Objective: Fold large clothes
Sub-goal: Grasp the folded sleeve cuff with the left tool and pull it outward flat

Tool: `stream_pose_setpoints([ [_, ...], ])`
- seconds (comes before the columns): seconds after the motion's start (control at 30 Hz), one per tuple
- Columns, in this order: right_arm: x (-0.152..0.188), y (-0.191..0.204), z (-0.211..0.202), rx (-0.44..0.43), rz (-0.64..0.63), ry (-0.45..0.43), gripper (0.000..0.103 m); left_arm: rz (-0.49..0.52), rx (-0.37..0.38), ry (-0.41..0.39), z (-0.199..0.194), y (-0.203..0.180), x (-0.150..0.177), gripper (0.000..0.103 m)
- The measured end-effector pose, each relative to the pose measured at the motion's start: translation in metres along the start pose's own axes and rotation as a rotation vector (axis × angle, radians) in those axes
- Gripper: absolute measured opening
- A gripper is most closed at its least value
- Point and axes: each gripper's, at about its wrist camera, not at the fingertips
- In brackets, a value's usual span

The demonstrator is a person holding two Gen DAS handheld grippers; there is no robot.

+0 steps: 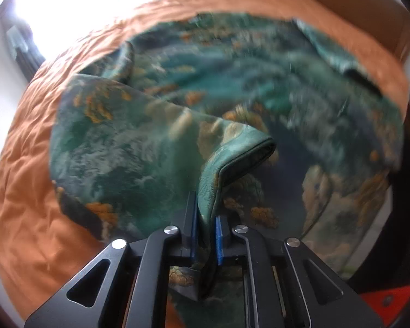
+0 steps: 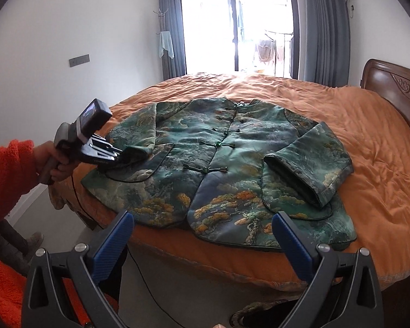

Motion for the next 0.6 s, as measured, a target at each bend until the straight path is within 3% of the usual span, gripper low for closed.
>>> stream_pose_setpoints([
  [0.13,0.001,0.006,0.008,-0.002,-0.028,0.020,0.103,-0.175,-0.047,-0.147,-0.069,0.052,0.014,0.009],
  [0.27,-0.002,0.007,0.015,-0.030,-0.030,0.026,0.103,-0.452,-0.127,-0.264,-0.130,0.135,0.046,0.009],
  [0.37,-0.005,0.009,0.019,-0.043,-0.032,0.024,0.103,-0.658,-0.202,-0.310,-0.153,0.187,0.077,0.009],
  [0.5,-0.008,0.009,0.021,-0.049,-0.032,0.018,0.103,-0.848,-0.313,-0.261,-0.148,0.235,0.115,0.014],
  [0.57,-0.008,0.008,0.021,-0.047,-0.025,0.019,0.103,-0.932,-0.395,-0.208,-0.138,0.249,0.135,0.025],
  [0.6,-0.008,0.007,0.021,-0.046,-0.020,0.021,0.103,-0.968,-0.427,-0.188,-0.134,0.256,0.142,0.040],
])
Point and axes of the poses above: each gripper's, at about its wrist camera, not at the fingertips, and z roughly the way its jaws point, y to its left, x to its underside, and after that the axes turned 9 degrees about y, right-handed
